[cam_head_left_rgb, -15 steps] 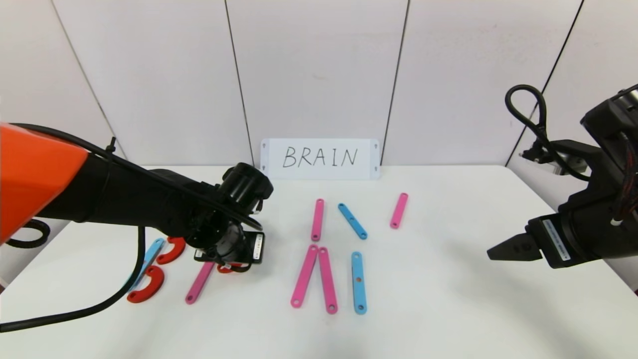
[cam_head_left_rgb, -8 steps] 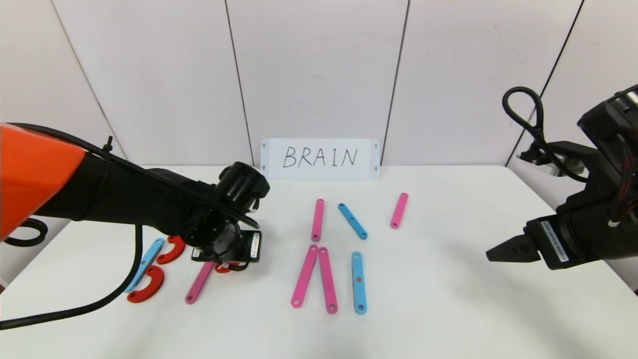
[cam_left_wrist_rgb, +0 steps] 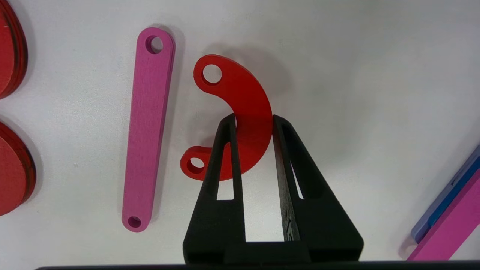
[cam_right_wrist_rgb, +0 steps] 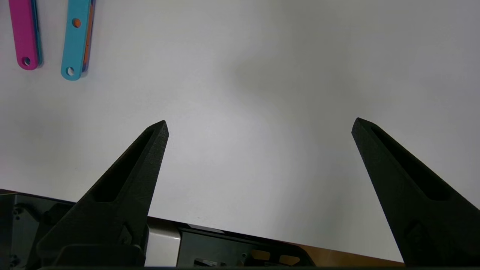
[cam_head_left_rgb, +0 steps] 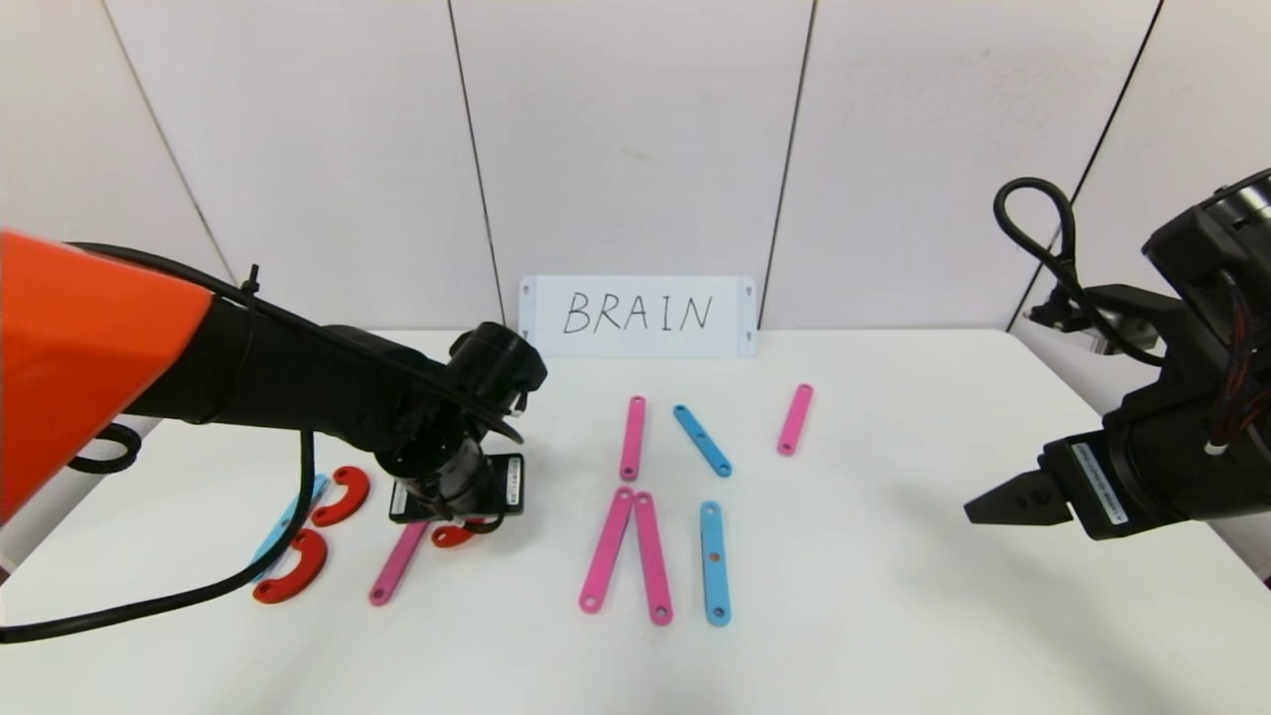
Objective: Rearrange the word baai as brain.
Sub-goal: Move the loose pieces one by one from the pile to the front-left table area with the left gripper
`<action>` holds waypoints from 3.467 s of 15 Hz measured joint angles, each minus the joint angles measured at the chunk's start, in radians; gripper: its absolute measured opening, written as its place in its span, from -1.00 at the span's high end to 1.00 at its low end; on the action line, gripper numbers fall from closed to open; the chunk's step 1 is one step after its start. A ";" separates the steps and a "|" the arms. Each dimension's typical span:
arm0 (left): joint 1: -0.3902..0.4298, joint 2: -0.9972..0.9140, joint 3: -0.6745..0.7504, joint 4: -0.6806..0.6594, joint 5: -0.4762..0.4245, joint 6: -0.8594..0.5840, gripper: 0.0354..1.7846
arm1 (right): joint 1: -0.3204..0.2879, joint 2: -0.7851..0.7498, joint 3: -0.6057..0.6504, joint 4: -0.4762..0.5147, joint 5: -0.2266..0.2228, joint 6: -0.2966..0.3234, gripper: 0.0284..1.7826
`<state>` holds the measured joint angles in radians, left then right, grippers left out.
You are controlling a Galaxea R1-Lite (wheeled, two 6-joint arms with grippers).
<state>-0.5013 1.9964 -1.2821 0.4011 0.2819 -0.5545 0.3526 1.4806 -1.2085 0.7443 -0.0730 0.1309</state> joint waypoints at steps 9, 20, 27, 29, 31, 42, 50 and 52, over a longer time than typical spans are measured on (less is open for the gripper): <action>0.000 0.019 -0.011 0.001 0.003 -0.004 0.70 | 0.000 -0.001 0.000 0.000 -0.001 0.000 -0.92; 0.024 0.039 -0.028 0.003 0.004 0.006 0.70 | 0.001 0.001 0.000 0.000 0.000 0.000 -0.92; 0.024 0.048 -0.031 0.003 0.002 0.004 0.70 | 0.006 0.005 0.001 0.000 0.000 0.000 -0.92; 0.023 0.049 -0.033 0.007 0.002 0.004 0.70 | 0.006 0.006 0.001 0.000 0.000 0.000 -0.92; 0.023 0.049 -0.035 0.010 0.002 0.002 0.70 | 0.006 0.006 0.001 0.000 0.000 0.000 -0.92; 0.019 0.048 -0.031 0.011 0.002 0.008 -0.53 | 0.010 0.009 0.004 0.000 0.000 0.000 -0.92; -0.055 -0.015 -0.016 0.010 0.003 0.007 -0.95 | 0.025 0.010 0.007 0.000 -0.003 0.000 -0.92; -0.026 -0.038 -0.021 0.001 0.003 0.030 -0.95 | 0.026 0.009 0.007 0.000 -0.003 0.000 -0.92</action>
<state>-0.5268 1.9585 -1.3028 0.4021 0.2847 -0.5243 0.3785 1.4898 -1.2011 0.7443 -0.0764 0.1313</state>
